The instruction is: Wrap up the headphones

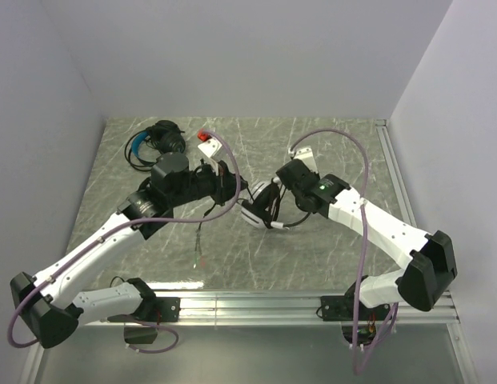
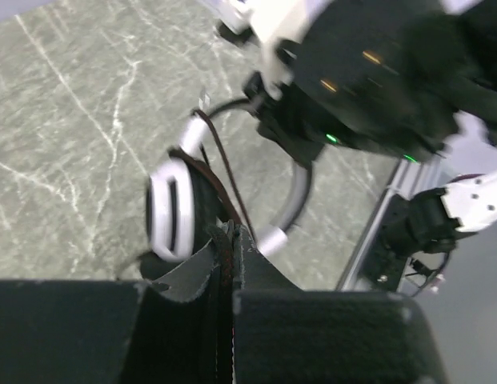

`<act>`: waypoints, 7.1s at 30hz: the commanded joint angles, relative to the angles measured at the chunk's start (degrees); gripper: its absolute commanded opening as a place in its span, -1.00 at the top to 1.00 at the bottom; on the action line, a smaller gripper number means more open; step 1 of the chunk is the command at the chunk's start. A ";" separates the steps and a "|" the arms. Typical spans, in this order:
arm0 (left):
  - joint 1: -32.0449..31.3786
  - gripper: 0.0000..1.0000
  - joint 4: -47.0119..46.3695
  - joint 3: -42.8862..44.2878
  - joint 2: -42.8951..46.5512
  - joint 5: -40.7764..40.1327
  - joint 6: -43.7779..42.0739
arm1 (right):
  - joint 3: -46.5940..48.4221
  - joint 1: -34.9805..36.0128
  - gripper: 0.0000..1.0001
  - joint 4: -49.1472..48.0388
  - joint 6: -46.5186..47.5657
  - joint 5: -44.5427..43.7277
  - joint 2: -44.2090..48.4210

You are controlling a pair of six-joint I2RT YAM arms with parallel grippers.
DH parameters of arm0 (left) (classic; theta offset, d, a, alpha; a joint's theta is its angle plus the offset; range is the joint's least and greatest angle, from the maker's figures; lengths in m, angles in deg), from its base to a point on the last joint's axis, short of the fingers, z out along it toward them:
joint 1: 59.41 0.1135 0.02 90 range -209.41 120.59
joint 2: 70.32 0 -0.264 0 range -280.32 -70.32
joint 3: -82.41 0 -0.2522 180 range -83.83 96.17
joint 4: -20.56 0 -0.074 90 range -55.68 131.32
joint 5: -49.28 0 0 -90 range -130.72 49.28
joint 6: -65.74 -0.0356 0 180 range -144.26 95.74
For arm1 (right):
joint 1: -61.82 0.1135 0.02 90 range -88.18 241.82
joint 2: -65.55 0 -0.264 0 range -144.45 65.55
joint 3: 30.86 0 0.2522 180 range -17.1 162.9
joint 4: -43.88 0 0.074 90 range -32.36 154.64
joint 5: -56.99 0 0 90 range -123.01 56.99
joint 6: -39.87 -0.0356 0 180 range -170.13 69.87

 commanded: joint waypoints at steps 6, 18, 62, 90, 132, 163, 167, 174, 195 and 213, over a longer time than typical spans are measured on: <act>3.59 0.85 -5.36 4.44 -3.23 7.18 -5.40 | 0.34 8.26 1.00 2.89 0.56 3.02 4.03; 11.32 0.84 -20.02 2.60 -9.38 24.68 -0.23 | 0.34 13.36 1.00 2.90 3.46 21.72 14.58; 14.23 0.33 -85.08 -19.64 -19.76 30.58 36.88 | 21.16 2.90 1.00 -1.15 -5.15 42.14 20.38; 5.53 -0.07 -95.80 -20.34 -26.35 26.80 34.33 | 37.95 1.24 1.00 5.18 -4.98 36.69 11.59; 13.87 -0.86 -96.93 -32.12 -19.40 13.53 43.11 | 38.75 -0.61 1.00 4.92 -4.01 36.42 12.65; 7.29 -0.75 -90.02 -26.06 -17.39 27.69 19.22 | 39.27 -1.49 1.00 4.13 -4.27 38.88 11.60; 5.61 -0.71 -89.12 -27.28 -16.94 25.31 17.36 | 39.71 -1.49 1.00 4.21 -4.27 38.80 11.33; 5.09 -0.51 -92.90 -29.83 -20.01 24.34 19.74 | 40.59 -1.75 1.00 4.48 -4.45 38.27 11.42; 2.63 0.03 -101.94 -30.10 -28.81 23.73 23.34 | 42.09 -2.72 1.00 4.92 -5.15 37.22 11.15; -1.42 0.99 -98.92 -31.77 -28.82 18.46 26.86 | 35.77 -4.30 1.00 1.05 -8.31 15.35 9.40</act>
